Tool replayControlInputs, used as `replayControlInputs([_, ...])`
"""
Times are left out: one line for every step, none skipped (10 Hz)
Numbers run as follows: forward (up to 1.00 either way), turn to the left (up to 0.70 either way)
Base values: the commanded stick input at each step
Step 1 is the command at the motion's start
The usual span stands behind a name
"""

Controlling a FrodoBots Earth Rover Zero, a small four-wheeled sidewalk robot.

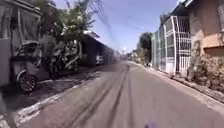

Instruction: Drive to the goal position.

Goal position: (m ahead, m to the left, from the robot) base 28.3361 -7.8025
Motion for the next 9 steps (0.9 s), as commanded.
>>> replayControlInputs([1.00, 0.00])
replayControlInputs([1.00, 0.00])
replayControlInputs([1.00, 0.00])
replayControlInputs([1.00, 0.00])
replayControlInputs([1.00, 0.00])
replayControlInputs([1.00, 0.00])
replayControlInputs([1.00, 0.00])
replayControlInputs([1.00, 0.00])
replayControlInputs([1.00, 0.00])
